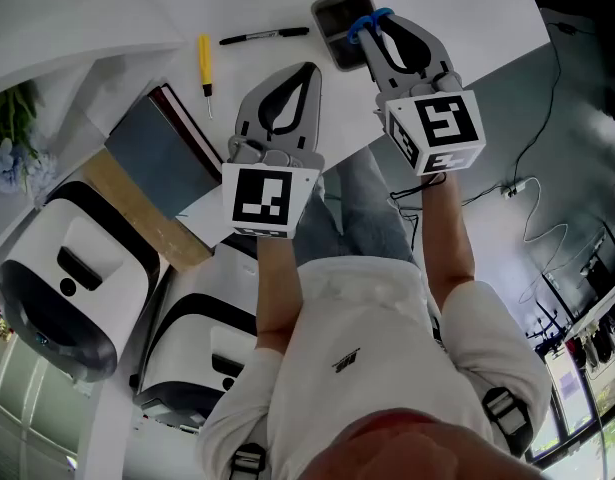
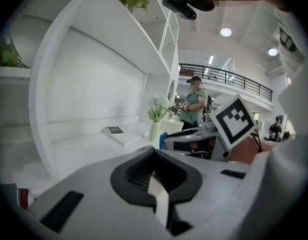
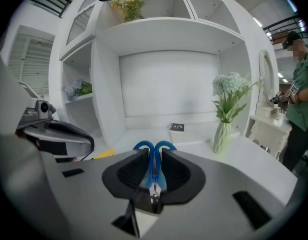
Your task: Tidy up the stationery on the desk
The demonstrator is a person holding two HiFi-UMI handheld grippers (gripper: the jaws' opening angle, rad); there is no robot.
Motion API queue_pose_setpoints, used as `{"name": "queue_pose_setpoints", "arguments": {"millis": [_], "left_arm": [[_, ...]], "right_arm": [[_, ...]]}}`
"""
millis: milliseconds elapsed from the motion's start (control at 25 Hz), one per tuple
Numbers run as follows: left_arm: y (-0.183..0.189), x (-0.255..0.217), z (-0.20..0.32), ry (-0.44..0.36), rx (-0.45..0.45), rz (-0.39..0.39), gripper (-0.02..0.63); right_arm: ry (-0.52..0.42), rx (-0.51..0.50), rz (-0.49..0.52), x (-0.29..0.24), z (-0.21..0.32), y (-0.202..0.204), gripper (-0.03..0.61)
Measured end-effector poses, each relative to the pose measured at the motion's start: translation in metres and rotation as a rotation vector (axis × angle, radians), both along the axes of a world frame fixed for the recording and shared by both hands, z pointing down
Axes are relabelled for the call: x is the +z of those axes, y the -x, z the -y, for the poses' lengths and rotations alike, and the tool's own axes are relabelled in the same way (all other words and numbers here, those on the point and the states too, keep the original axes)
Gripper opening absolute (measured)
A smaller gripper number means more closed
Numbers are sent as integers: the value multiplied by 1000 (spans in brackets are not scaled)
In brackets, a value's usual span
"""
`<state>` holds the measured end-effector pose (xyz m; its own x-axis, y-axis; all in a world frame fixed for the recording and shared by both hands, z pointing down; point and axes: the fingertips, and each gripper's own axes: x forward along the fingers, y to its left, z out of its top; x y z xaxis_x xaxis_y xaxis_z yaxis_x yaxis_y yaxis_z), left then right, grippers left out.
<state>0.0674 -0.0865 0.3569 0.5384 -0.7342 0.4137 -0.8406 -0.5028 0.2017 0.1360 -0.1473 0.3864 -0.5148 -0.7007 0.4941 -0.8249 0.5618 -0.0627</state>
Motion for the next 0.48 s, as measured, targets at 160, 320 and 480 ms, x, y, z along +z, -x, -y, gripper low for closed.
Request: {"name": "queue_pose_setpoints", "arguments": {"millis": [160,320,480], "left_arm": [[1,2,-2,2,-1,1,0],[2,1,-4,-2,-4,-2,0],[3,-1,-5,-7,-11,-5,0]], "right_arm": [[21,-8,-8,9,-5,0,132],[20,-9,-1,7,-10,0,117],[15,-17,9,1,-15,4,103]]}}
